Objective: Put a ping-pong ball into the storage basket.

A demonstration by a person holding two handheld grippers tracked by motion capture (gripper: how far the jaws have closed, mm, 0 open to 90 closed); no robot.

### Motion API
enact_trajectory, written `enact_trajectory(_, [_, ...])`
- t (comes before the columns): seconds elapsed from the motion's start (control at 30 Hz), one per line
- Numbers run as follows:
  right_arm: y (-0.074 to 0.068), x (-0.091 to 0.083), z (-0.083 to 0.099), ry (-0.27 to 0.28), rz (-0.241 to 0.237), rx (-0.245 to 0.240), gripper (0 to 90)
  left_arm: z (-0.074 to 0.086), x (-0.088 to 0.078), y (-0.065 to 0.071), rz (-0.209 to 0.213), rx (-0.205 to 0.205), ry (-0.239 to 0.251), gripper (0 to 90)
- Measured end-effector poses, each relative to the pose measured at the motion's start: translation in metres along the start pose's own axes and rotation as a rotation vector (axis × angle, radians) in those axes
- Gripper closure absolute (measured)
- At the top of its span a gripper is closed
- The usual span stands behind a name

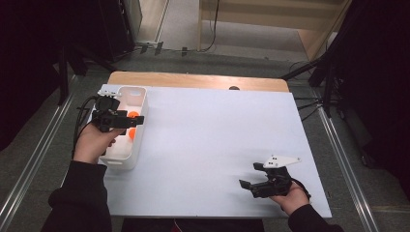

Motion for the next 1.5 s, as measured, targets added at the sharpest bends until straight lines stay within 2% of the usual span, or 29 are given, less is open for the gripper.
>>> enact_trajectory(0.1, [0.000,0.000,0.000,0.000,0.002,0.001,11.2,-0.002,0.000,0.009,0.043,0.011,0.007,23.7])
enact_trajectory(0.27, [0.000,-0.001,0.001,0.003,0.004,0.003,11.3,-0.004,0.001,0.021,0.075,0.050,0.011,23.6])
enact_trajectory(0.5, [0.001,-0.003,0.002,0.006,0.013,0.007,11.3,-0.006,0.007,0.033,0.104,0.082,0.009,23.7])
enact_trajectory(0.67, [0.001,-0.004,0.004,0.006,0.014,0.009,11.3,-0.007,0.010,0.043,0.149,0.104,0.017,23.6])
enact_trajectory(1.13, [0.001,-0.004,0.005,0.006,0.014,0.012,11.2,-0.003,0.017,0.066,0.185,0.165,0.004,23.7])
enact_trajectory(1.5, [0.001,-0.005,0.005,0.004,0.015,0.015,11.2,0.005,0.016,0.086,0.266,0.209,0.003,23.7])
Point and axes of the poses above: each handheld gripper's, and its own axes: x roughly forward along the jaws, z roughly out of its underside, y roughly to its right, the point moved 10 cm from there along x, roughly forward along the jaws, and after that the axes turned 2 degrees about -x, right-handed, at the moved point
